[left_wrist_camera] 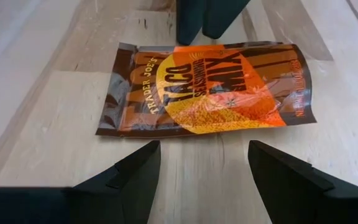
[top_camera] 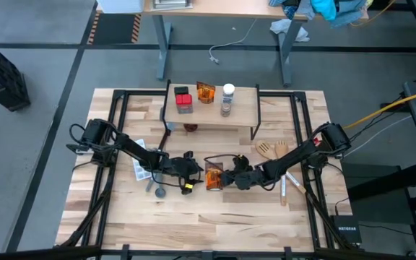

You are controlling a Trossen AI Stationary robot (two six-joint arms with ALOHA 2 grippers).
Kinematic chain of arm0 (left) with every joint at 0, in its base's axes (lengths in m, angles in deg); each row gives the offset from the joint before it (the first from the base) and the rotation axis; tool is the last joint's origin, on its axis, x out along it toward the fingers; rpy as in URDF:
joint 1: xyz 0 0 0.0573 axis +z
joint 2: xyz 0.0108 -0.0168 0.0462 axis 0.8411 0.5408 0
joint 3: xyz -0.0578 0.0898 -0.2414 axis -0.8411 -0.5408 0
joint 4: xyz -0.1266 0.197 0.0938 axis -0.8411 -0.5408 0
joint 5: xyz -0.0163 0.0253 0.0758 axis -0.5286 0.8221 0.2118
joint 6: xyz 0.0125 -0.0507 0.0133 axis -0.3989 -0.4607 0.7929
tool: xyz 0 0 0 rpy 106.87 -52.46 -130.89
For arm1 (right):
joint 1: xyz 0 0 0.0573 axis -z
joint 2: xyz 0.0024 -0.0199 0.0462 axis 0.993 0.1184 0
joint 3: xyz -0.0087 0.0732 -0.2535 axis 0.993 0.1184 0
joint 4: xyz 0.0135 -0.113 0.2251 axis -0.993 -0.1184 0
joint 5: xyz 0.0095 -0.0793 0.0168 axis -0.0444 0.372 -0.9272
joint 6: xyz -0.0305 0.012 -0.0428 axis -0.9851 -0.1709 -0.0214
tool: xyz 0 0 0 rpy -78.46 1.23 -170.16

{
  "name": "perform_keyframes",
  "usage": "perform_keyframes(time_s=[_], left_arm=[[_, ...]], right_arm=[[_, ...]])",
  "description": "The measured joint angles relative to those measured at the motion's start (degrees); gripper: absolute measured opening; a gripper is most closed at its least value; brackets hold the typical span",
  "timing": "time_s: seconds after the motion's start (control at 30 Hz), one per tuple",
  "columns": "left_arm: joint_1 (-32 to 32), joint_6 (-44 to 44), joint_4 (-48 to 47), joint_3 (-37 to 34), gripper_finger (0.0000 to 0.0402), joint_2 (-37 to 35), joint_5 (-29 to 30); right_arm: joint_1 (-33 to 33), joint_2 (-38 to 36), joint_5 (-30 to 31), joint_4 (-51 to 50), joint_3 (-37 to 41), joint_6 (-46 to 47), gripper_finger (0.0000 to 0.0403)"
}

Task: Shelf spices
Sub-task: Put the orange seasoning pack on the shelf aligned with the other orange seasoning pack

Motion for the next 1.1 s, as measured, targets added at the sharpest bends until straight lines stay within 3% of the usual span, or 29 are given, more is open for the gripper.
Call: perform_keyframes(time_s=[0.2, 0.73, 1.1], left_arm=[[0.0, 0.0, 0.0, 0.0, 0.0235, 0.0, -0.3], [-0.3, 0.0, -0.9, 0.0, 0.0235, 0.0, -0.4], [-1.4, -1.3, -0.9, 0.0, 0.0235, 0.8, -0.1]], right_arm=[[0.0, 1.4, 0.4, 0.8, -0.3, 3.1, 0.0227], [-0.1, 3.7, -0.4, -0.6, -6.2, 0.3, 0.0227], [-0.1, 3.6, -8.9, 0.4, -6.5, 3.6, 0.0227]])
